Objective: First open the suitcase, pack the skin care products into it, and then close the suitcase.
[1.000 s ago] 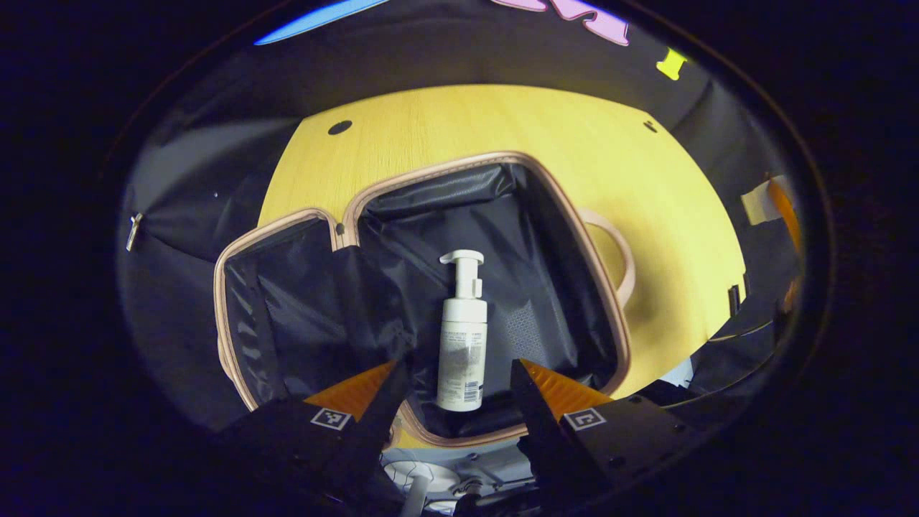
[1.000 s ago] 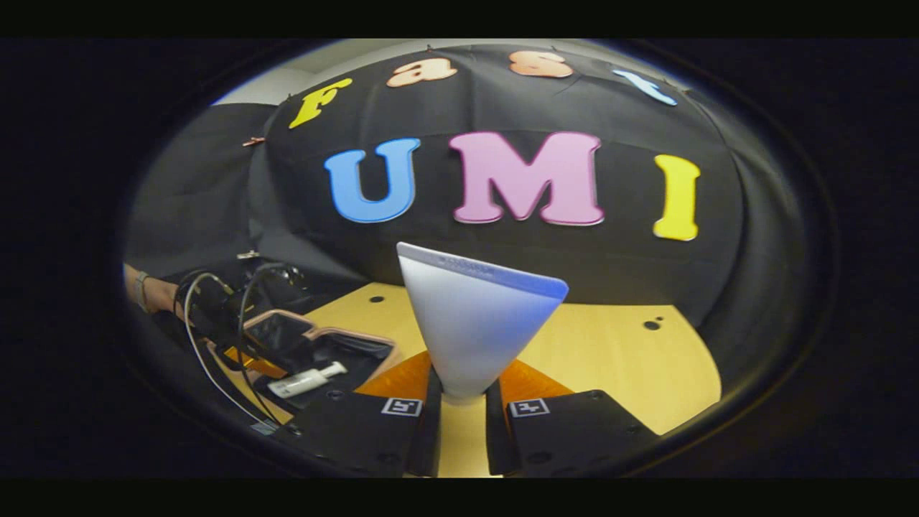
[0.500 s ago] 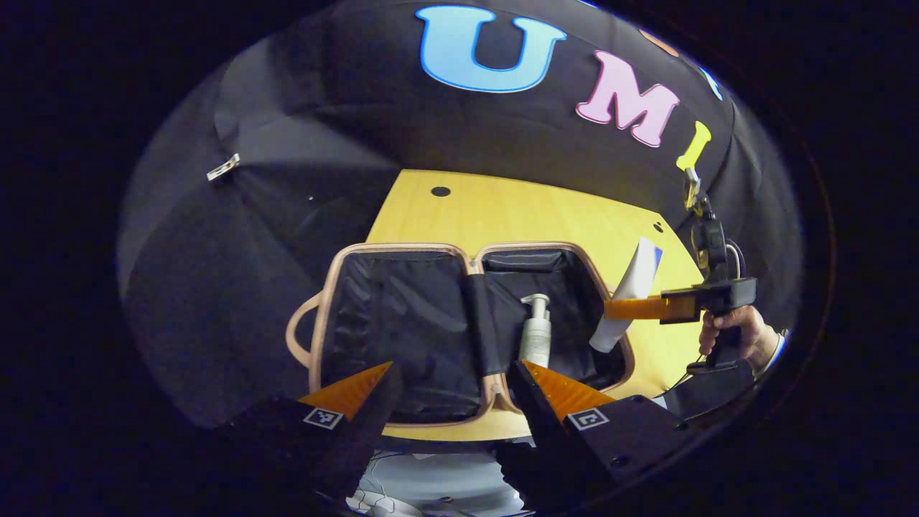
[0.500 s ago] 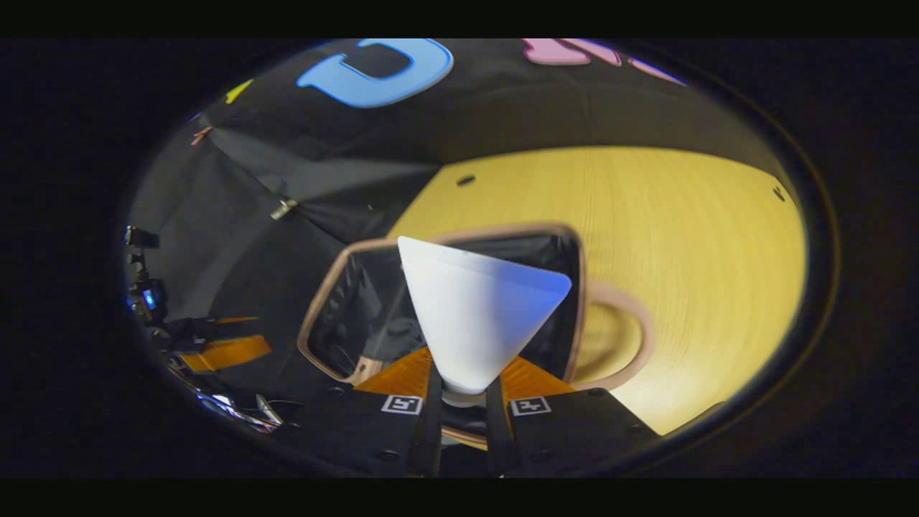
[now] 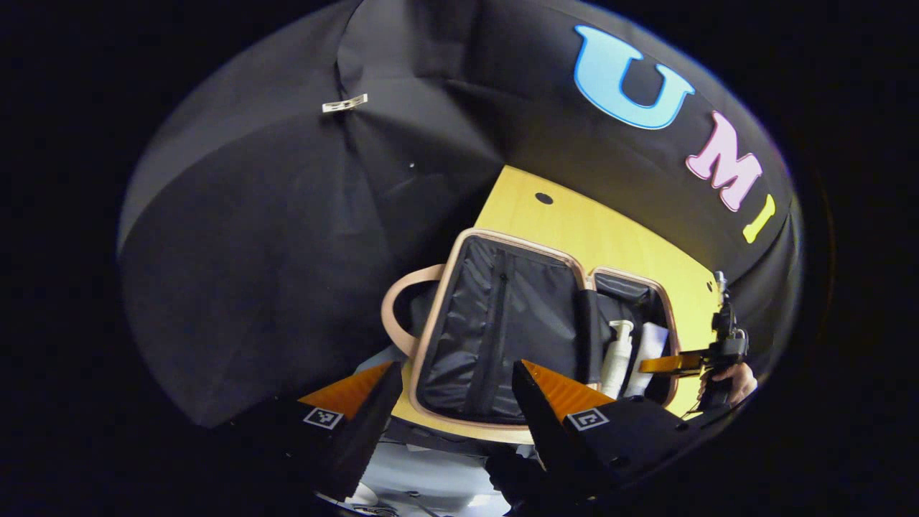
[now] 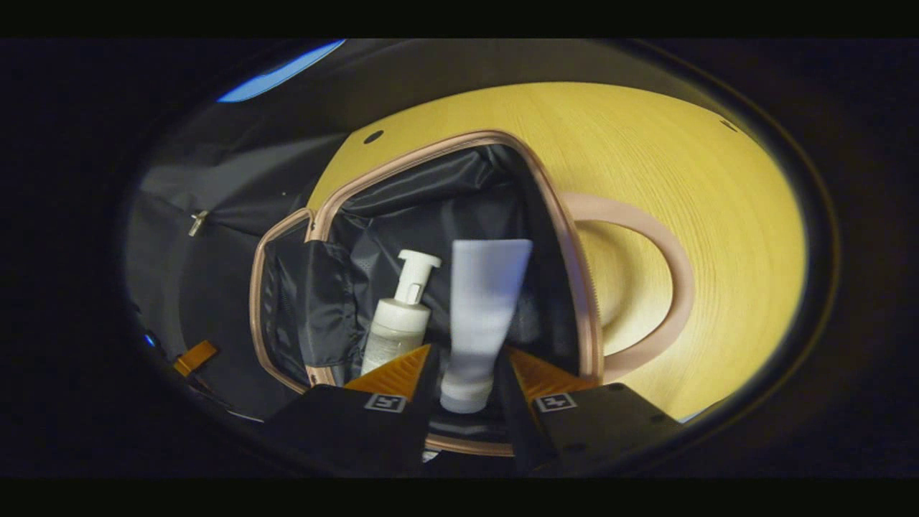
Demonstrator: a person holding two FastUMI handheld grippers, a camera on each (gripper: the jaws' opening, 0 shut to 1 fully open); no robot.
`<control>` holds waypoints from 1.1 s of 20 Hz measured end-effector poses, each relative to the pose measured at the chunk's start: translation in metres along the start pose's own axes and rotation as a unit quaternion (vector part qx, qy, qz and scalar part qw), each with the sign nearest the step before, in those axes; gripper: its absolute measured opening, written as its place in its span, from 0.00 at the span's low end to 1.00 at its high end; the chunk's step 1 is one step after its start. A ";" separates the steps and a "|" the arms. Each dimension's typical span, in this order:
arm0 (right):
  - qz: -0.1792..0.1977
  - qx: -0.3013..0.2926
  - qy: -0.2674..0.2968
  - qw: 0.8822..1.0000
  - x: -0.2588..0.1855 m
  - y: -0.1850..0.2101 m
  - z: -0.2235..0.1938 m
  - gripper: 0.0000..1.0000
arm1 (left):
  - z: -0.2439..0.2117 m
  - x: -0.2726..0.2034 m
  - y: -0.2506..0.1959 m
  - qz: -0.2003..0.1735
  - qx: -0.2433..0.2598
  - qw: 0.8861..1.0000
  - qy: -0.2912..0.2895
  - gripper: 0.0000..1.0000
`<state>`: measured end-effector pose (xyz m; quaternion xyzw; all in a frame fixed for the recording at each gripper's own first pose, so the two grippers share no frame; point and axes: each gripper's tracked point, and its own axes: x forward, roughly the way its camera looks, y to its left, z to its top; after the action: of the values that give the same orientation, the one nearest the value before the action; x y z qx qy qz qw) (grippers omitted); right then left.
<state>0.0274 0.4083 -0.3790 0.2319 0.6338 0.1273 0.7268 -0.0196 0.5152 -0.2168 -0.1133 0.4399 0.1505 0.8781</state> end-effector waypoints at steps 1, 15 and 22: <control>0.023 0.001 -0.019 1.000 -0.013 0.012 0.007 0.64 | 0.003 0.009 0.008 0.007 -0.005 1.000 0.006 0.97; 0.111 -0.087 -0.204 0.969 -0.140 0.035 0.072 0.88 | 0.032 0.137 0.087 0.061 -0.094 0.987 0.117 0.97; 0.082 -0.066 -0.217 0.970 -0.154 -0.005 0.068 0.88 | 0.013 0.176 0.085 0.068 -0.067 0.983 0.155 0.24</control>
<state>0.0683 0.3182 -0.2421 0.2571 0.4297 0.1747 0.8478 0.0592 0.6274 -0.3567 -0.1638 0.5662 0.2197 0.7773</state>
